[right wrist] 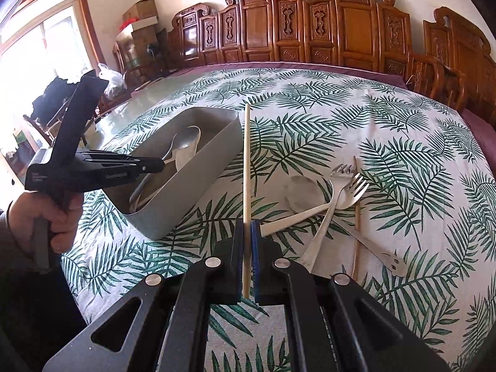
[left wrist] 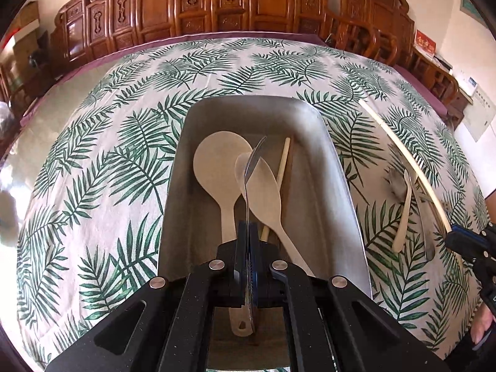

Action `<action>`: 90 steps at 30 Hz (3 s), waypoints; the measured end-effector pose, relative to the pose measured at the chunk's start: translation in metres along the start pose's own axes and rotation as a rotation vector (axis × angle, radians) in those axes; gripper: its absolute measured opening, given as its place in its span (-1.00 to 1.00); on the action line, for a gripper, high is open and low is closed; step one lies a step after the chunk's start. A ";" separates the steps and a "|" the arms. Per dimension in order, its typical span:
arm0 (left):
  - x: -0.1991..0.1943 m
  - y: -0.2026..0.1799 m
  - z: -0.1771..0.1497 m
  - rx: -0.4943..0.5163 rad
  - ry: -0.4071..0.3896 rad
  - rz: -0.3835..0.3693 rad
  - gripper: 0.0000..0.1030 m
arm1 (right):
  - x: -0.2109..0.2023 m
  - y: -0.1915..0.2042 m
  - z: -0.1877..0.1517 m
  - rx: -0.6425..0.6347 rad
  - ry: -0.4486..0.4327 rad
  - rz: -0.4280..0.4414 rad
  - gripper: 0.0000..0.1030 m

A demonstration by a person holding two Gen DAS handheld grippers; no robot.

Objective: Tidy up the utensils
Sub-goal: 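Carry the metal spoon over the grey tray with left tool while right tool holds the chopstick, then lower the metal spoon into the tray and open left tool, then lower the wooden chopstick into the tray and open right tool, then move both tools back to the remaining fork and chopstick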

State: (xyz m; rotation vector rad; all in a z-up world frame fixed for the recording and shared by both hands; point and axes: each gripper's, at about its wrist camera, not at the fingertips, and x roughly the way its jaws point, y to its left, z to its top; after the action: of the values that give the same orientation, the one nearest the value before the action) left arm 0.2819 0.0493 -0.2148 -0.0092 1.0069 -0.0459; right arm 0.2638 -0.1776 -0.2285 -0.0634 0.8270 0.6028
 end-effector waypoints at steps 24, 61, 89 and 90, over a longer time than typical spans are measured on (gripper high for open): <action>-0.044 0.028 0.014 -0.022 -0.134 0.021 -0.14 | -0.002 0.046 0.028 0.009 -0.017 0.066 -0.89; -0.083 0.087 0.024 -0.119 -0.257 0.042 0.83 | 0.096 0.089 0.053 0.197 0.132 0.139 -0.86; -0.086 0.005 0.022 0.011 -0.277 -0.049 0.83 | -0.025 -0.006 0.031 -0.003 -0.059 -0.114 -0.64; -0.086 0.001 0.021 0.013 -0.277 -0.061 0.83 | -0.027 -0.013 0.029 -0.001 -0.064 -0.131 -0.58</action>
State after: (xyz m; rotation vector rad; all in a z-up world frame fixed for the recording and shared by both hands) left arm 0.2543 0.0533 -0.1309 -0.0341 0.7291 -0.1043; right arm 0.2757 -0.1935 -0.1919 -0.0985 0.7546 0.4794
